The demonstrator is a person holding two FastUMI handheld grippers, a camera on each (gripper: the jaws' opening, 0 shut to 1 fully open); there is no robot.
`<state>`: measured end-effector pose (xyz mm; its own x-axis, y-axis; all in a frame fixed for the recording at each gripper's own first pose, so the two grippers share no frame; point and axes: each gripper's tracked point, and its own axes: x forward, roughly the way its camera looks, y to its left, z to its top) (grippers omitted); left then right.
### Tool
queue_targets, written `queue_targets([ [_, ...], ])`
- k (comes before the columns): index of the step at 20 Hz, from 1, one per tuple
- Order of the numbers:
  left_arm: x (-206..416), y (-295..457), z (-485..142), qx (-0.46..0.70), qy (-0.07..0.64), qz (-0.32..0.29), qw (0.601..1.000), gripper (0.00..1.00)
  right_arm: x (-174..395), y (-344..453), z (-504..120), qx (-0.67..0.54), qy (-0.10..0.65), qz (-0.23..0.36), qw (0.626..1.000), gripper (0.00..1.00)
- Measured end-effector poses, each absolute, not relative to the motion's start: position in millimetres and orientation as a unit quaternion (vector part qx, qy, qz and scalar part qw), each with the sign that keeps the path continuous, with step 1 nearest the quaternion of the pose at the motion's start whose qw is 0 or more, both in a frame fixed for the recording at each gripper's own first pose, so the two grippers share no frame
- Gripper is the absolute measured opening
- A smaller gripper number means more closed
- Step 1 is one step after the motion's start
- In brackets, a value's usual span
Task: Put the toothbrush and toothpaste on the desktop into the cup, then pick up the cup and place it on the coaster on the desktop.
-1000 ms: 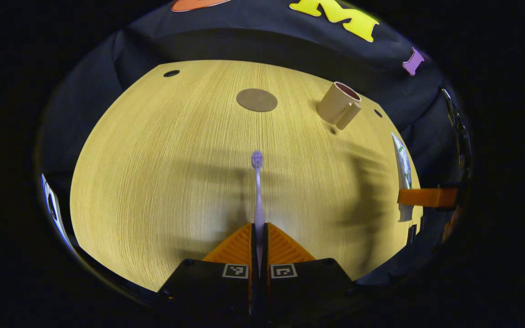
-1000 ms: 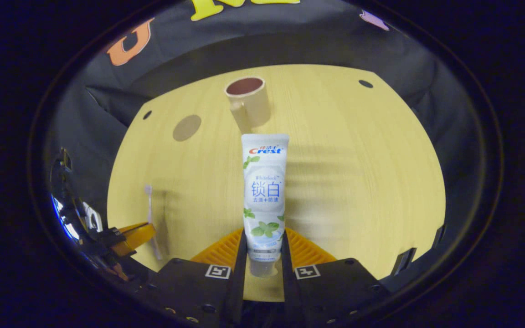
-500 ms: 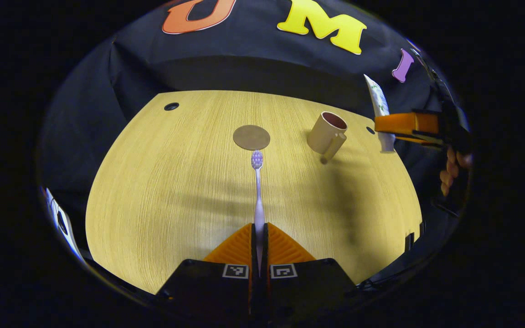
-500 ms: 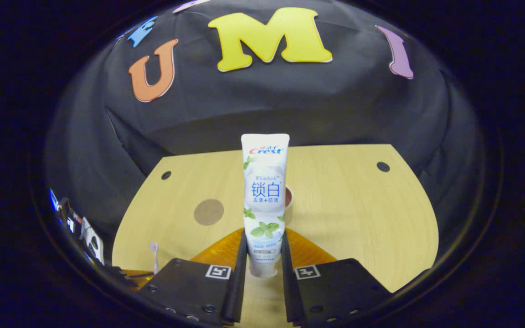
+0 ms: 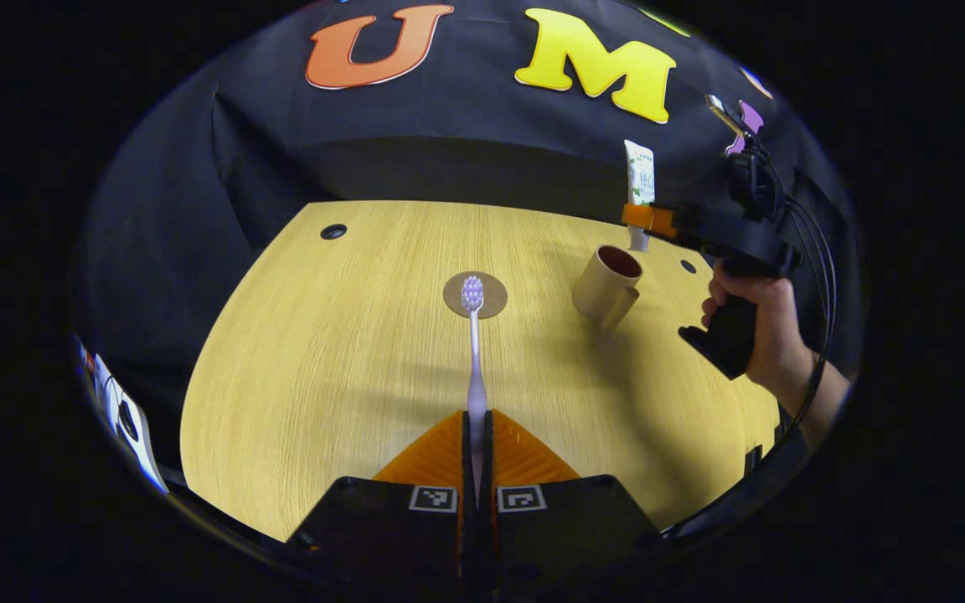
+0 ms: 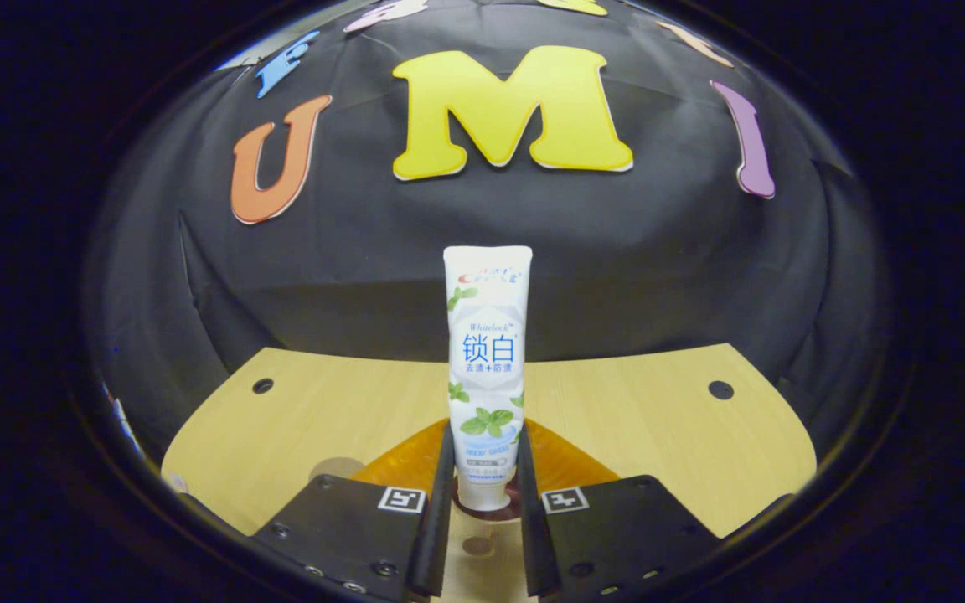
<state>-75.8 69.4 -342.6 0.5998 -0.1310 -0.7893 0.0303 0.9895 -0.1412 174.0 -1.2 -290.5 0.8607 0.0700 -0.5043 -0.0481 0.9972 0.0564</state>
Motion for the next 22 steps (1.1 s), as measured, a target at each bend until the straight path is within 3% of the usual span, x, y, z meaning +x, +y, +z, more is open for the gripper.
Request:
queue_targets([
  [13, -61.5, 57.4, -330.4, -0.065, 0.446, -0.024, 0.893, 0.04, 177.6, -3.7, -313.1, -0.007, 0.251, 0.034, 0.967, 0.36],
  [21, -14.6, 21.7, -323.3, -0.066, 0.414, -0.058, 0.906, 0.04, 169.4, -5.2, -309.1, -0.001, 0.249, 0.053, 0.967, 0.76],
  [22, -7.4, 15.6, -318.0, -0.067, 0.402, -0.065, 0.911, 0.04, 167.3, -6.5, -305.0, 0.001, 0.247, 0.056, 0.967, 0.76],
])
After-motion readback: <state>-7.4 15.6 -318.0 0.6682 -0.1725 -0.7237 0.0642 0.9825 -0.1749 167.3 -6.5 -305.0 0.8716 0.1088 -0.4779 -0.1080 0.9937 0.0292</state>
